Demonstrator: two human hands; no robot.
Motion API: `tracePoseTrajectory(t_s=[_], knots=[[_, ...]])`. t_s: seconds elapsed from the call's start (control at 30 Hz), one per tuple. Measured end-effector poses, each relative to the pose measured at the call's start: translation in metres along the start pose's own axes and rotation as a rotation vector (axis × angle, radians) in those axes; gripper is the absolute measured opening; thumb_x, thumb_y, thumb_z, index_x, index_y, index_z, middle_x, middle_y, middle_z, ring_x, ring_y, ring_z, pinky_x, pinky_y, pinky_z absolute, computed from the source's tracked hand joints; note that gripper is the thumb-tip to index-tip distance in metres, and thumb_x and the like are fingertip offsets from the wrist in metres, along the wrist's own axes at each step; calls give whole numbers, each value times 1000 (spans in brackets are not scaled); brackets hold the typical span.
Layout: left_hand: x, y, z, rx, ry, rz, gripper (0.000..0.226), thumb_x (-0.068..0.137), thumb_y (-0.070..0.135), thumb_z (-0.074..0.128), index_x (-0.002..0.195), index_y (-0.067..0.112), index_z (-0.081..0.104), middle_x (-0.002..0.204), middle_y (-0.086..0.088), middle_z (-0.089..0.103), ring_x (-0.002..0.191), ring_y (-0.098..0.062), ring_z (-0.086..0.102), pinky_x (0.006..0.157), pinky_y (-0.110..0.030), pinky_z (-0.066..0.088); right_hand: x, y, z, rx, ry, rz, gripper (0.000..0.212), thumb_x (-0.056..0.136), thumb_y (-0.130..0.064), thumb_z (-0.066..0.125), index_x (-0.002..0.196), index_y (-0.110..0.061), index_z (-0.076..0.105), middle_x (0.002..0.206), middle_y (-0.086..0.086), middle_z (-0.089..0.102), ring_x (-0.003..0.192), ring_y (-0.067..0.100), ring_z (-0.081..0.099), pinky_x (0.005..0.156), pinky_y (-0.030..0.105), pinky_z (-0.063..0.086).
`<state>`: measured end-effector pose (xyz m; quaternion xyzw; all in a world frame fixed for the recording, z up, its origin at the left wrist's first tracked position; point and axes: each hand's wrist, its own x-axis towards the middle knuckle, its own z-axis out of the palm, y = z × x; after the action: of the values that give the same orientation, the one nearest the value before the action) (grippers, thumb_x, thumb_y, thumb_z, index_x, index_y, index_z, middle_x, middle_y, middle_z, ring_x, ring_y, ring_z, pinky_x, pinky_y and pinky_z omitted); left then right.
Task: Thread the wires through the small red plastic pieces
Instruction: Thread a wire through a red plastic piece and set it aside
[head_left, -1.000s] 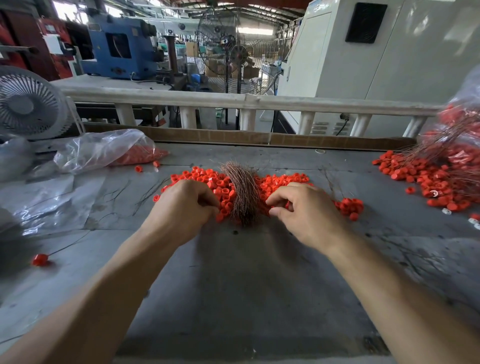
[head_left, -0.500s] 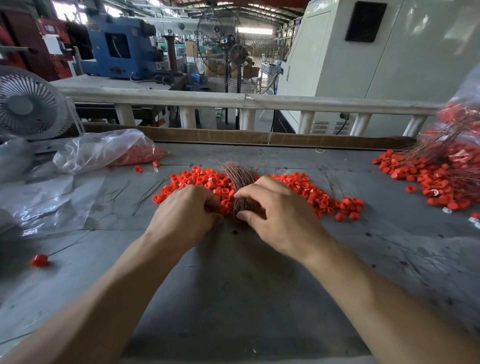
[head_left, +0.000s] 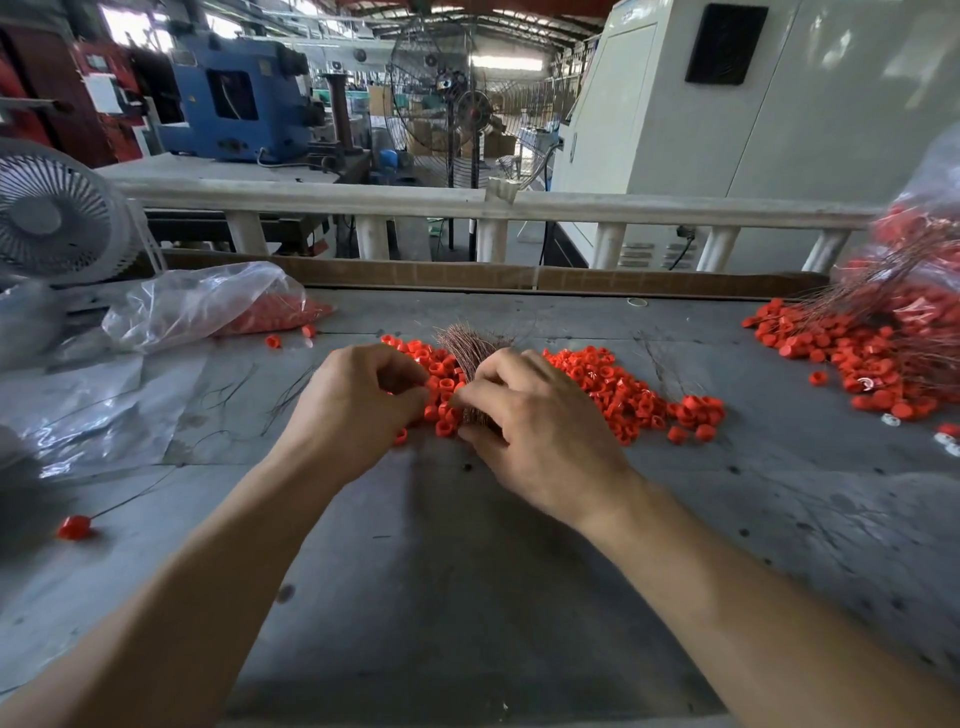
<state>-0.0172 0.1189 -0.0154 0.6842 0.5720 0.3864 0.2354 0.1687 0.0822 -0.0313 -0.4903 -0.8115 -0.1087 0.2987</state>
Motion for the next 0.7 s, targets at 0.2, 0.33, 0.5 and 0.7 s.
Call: tracePoseTrajectory(t_s=[0.2,0.33,0.5,0.7], knots=[[-3,3,-5,-239,-36,-75,20,86,11,77,89,31,77,80,2,75,65,-23,64,64,-59,57,-2,1,2,26,56,-32,7,91,-22,73,92,-16,77,101,-1,63,96,22,55,82,41,51],[-4,7,-9,-485,-94,-117,26,90,4,72,85,28,81,84,-8,75,64,-12,65,59,-31,56,1,0,-2,189,149,-75,8,97,-18,68,97,-11,73,105,-1,68,100,23,61,87,39,51],[-6,12,-8,-760,-193,-208,20,91,-2,66,107,6,74,103,-20,75,85,-26,67,83,-41,57,1,-3,-13,593,292,113,13,106,-27,50,106,-18,60,90,-6,73,83,12,72,65,32,59],[-10,18,-4,-881,-291,-212,27,92,-3,60,118,-1,67,112,-20,74,83,-23,68,79,-39,51,1,0,-33,981,493,348,17,105,-16,48,103,-24,62,69,0,58,52,18,56,40,26,41]])
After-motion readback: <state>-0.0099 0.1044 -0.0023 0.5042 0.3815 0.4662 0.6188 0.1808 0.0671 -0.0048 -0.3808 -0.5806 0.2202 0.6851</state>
